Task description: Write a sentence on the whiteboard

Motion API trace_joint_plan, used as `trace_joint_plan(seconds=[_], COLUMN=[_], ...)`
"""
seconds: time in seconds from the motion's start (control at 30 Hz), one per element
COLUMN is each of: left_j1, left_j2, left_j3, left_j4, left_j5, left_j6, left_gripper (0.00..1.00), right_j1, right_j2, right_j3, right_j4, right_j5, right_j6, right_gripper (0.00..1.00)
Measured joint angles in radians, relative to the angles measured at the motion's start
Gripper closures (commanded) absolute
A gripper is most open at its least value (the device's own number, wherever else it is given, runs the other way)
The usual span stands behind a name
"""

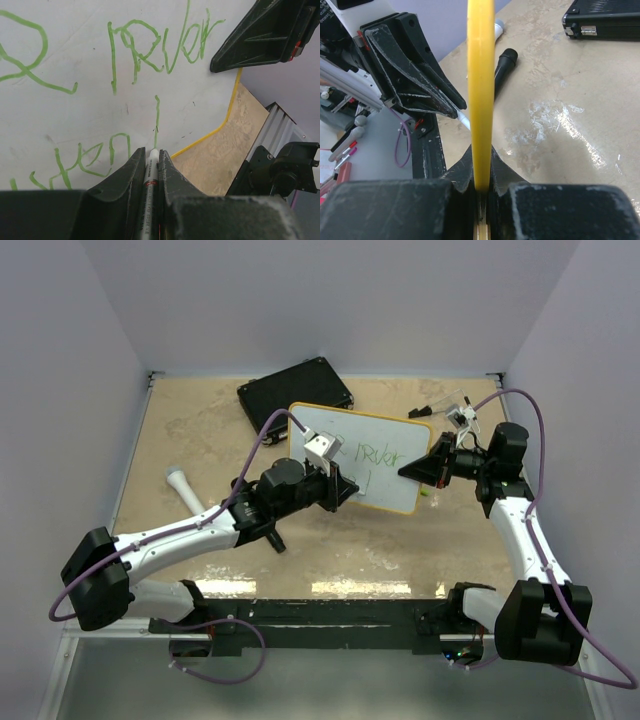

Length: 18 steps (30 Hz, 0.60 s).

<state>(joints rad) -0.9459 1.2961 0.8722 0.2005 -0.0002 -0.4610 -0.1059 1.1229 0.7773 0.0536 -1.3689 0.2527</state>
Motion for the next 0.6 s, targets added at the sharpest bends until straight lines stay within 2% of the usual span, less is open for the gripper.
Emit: trace_joint_plan(seconds=[0.6], left_j1=[0.0], left_j2=[0.0], left_j3=[0.035], left_j4=[-0.004], left_j5=[-0.023], left_j6=[0.001], left_gripper=[1.0], right_j1=[0.0], right_j2=[0.0], right_j3=[0.0], right_j4=[0.007], right_j5=[-0.005], right_j6=[0.002], right_gripper=[1.0])
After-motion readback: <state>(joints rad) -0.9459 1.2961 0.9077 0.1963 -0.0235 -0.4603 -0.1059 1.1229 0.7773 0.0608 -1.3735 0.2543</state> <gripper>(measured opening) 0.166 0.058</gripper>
